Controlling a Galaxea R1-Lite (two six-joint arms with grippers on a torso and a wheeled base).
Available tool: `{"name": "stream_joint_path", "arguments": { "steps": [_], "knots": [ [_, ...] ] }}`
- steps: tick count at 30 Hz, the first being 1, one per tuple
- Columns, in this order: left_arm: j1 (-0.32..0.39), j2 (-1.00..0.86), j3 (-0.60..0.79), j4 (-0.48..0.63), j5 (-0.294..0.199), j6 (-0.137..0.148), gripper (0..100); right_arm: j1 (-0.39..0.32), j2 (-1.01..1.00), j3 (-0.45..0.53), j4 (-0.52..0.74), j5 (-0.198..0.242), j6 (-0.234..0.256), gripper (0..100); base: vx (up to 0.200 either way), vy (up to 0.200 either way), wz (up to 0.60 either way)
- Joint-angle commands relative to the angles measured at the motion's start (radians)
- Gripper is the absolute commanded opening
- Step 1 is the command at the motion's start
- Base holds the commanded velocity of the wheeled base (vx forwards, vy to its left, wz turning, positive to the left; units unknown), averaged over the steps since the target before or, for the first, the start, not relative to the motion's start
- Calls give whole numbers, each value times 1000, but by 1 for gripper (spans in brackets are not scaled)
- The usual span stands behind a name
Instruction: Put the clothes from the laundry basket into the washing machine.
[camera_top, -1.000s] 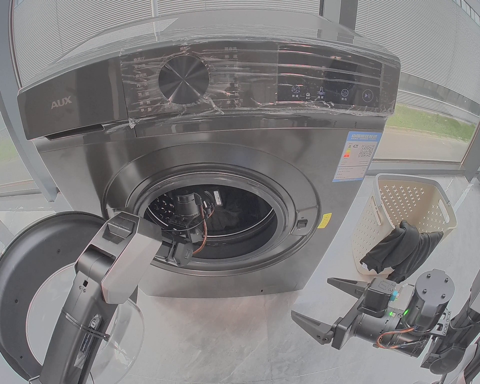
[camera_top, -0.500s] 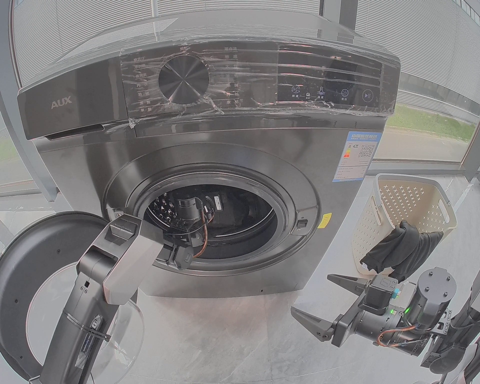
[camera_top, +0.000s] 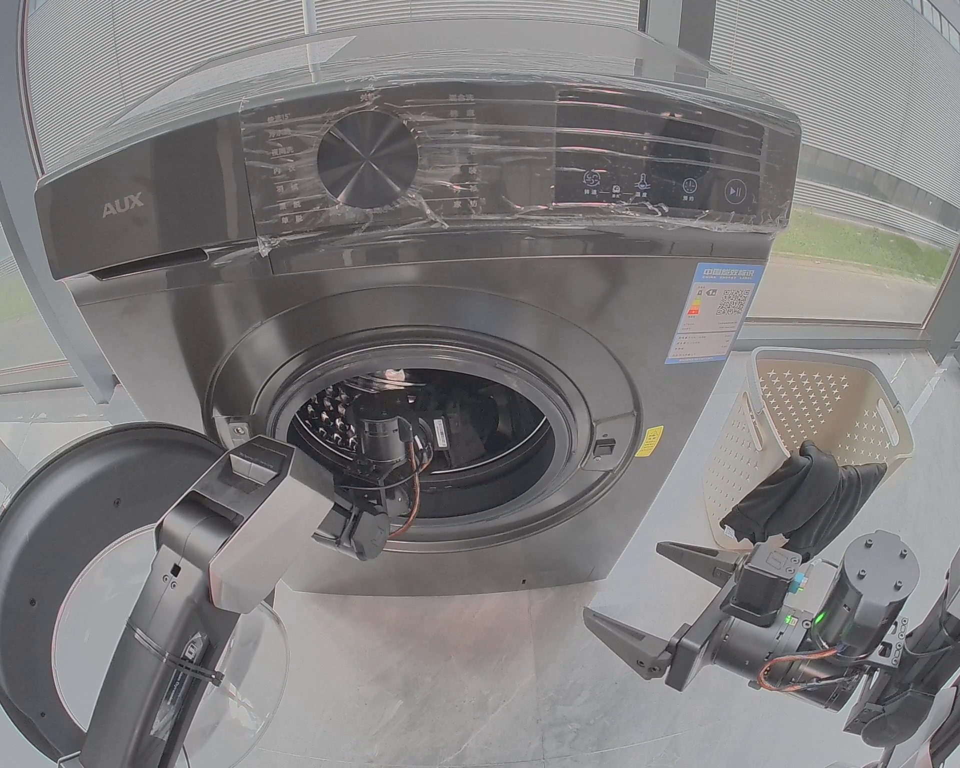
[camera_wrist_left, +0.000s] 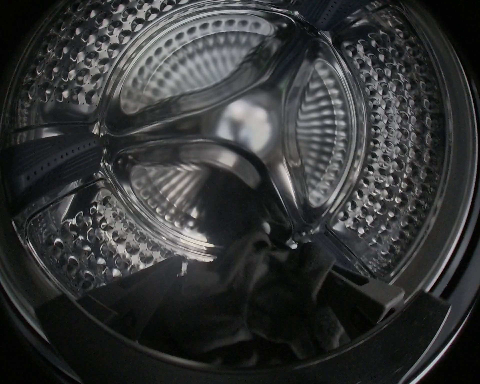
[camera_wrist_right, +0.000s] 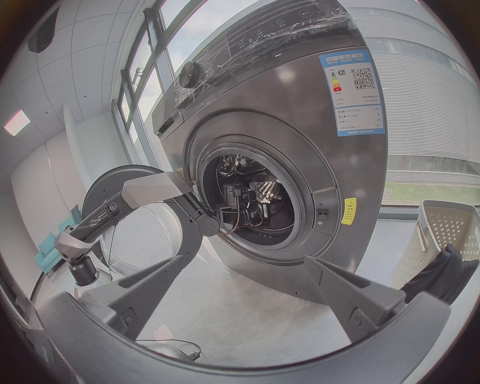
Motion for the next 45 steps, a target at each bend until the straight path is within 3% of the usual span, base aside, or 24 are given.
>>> {"name": "stream_joint_path", "arguments": {
  "steps": [1, 15, 22, 33, 36, 45],
  "knots": [
    [-32, -50, 125, -16, -1, 4, 100, 0, -1, 1, 0, 0, 0, 100, 0, 0, 0],
    [-92, -232, 419, -21, -11, 11, 100, 0, -8, 0, 0, 0, 0, 100, 0, 0, 0],
    [-135, -300, 581, -118, -12, 10, 100, 0, -10, 1, 0, 0, 0, 100, 0, 0, 0],
    [-204, -419, 752, -176, -12, 2, 100, 0, -14, 6, 0, -1, 0, 100, 0, 0, 0],
    [-226, -531, 864, -181, -12, -6, 100, -15, -19, 6, 3, -17, 0, 100, 0, 0, 0],
    [-246, -898, 1234, -181, -12, -70, 100, -53, -59, 47, 11, -21, -3, 100, 0, 0, 0]
  ]
}}
